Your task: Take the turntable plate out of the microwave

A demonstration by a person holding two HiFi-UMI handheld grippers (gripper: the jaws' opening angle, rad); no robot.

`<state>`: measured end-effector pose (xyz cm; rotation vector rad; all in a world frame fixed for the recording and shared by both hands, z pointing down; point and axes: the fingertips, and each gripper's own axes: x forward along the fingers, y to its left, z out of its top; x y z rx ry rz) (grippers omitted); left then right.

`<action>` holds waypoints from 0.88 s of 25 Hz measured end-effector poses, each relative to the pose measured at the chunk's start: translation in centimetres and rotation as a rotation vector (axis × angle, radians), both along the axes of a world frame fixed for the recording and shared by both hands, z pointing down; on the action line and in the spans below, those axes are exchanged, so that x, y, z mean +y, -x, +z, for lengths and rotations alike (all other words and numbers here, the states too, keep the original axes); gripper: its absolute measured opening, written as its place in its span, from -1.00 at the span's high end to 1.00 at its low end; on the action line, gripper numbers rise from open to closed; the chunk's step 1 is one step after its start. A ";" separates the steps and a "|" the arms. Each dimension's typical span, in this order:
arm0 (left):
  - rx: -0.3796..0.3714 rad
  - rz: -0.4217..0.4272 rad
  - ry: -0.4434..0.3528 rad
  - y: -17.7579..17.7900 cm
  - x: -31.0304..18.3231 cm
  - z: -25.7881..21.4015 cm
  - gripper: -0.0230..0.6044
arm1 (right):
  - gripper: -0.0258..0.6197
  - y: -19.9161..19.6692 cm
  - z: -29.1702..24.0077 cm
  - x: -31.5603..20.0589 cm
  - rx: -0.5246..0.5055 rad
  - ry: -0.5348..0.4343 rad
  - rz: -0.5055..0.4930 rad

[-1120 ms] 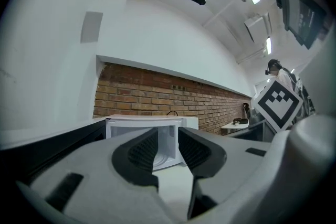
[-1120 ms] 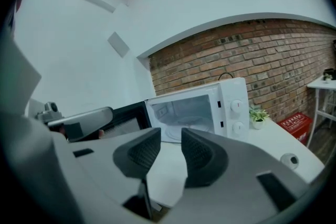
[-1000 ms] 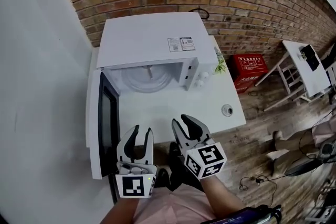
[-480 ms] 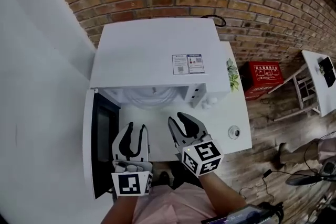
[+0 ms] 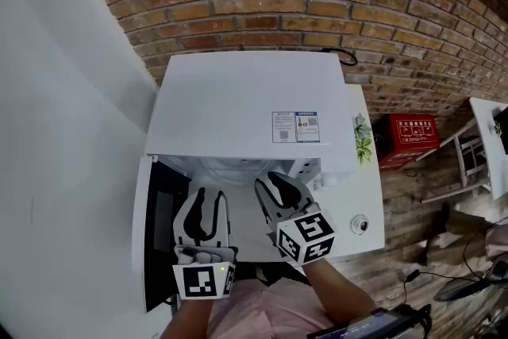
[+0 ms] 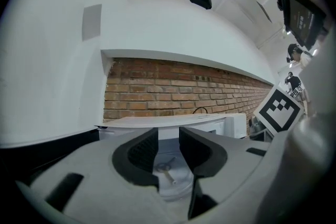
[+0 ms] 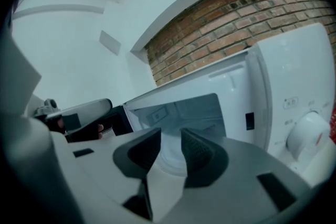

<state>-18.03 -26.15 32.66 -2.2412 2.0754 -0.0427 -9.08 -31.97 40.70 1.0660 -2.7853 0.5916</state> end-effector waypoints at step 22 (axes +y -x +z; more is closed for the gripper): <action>0.075 0.080 0.227 1.4 -2.4 10.5 0.51 | 0.53 2.0 14.4 -0.1 -0.139 0.468 0.096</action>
